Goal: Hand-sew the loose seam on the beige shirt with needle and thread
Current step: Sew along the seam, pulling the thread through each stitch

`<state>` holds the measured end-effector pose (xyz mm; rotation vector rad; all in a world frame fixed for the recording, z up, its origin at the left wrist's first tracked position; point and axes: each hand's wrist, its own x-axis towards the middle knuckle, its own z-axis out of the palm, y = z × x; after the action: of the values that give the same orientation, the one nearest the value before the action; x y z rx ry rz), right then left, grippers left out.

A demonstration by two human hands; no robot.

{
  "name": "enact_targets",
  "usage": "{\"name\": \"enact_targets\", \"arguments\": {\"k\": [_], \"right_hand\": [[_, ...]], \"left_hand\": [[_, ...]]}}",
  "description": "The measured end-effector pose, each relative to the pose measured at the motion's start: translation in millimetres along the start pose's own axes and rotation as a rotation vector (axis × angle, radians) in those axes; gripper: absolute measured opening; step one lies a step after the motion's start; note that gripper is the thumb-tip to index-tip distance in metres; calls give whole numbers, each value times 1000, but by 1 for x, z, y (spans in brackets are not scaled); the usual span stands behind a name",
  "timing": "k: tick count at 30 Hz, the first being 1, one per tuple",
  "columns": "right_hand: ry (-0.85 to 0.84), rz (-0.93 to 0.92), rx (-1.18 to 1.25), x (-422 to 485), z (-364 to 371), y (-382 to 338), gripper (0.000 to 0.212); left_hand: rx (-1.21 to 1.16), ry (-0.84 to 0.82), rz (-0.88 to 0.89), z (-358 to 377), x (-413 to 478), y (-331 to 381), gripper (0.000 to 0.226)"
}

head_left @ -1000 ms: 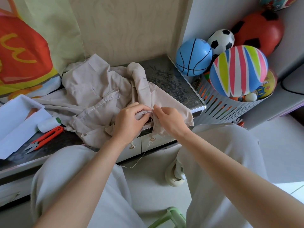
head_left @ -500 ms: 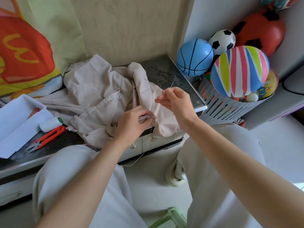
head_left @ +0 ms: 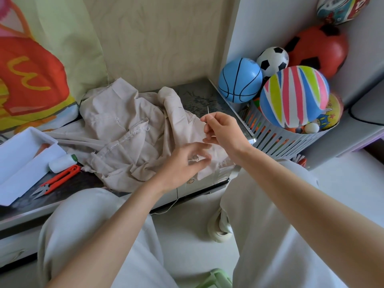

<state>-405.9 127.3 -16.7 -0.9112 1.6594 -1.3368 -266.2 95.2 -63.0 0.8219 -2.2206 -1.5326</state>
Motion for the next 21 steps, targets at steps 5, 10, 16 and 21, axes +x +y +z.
{"name": "enact_targets", "arguments": {"k": [5, 10, 16, 21], "right_hand": [[108, -48, -178, 3, -25, -1, 23], [37, -2, -411, -10, -46, 11, 26], [-120, -10, -496, -40, -45, 16, 26], [46, -39, -582, -49, -62, 21, 27]], "left_hand": [[-112, 35, -29, 3, -10, 5, 11], [-117, 95, 46, -1, -14, 17, 14], [-161, 93, 143, 3, -12, 50, 14], [-107, 84, 130, 11, -15, 46, 8]]}}
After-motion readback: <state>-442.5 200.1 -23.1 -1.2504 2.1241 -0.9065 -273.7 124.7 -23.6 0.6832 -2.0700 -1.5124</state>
